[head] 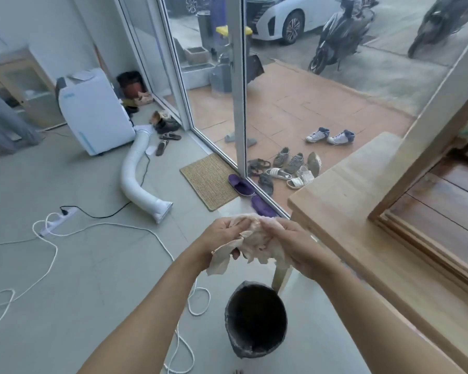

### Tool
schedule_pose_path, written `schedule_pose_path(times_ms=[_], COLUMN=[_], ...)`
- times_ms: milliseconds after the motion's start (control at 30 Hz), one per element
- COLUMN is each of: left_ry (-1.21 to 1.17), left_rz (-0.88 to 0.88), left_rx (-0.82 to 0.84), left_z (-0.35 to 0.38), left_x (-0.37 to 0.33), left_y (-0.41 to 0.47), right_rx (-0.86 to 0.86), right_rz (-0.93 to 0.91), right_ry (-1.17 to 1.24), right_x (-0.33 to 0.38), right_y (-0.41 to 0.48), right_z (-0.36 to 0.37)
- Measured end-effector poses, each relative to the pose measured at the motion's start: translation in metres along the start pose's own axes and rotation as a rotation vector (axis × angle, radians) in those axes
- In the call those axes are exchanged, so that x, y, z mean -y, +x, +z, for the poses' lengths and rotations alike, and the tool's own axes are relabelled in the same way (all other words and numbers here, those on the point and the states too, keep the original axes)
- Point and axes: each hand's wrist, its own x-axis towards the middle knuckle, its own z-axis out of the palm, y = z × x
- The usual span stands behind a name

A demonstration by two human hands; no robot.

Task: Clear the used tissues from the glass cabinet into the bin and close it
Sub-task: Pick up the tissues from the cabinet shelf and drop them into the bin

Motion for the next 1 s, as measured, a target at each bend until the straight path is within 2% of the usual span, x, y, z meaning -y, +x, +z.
schedule_pose_path(times_ms=[100, 333, 600, 767, 1000], left_ry=[-0.07, -0.064, -0.059, -0.074, -0.124], left_rz=[-0.116, -0.381, -0.635, -0.774, -0.937], left_rx=[-0.072, -0.146, -0.148, -0.2, -0.304], left_z=[-0.024, -0.047, -0.032, -0.019, -0.005], left_x=[0.042, 0.177, 0.332, 0.411, 0.483], left_y=[0.013, 0.061, 0.107, 0.141, 0.187], right_rx=[0.008, -0.14, -0.269, -0.315, -0.307], right_rz=[0.114, 0.388, 0.68, 0.806, 0.892], right_ry=[0.054, 0.128, 0.028, -0.045, -0.13], right_x=[-0.038, -0.165, -0.326, -0.408, -0.469], right_y=[0.032, 0.096, 0.145, 0.169, 0.199], right_z=[0.012, 0.01, -0.009, -0.03, -0.054])
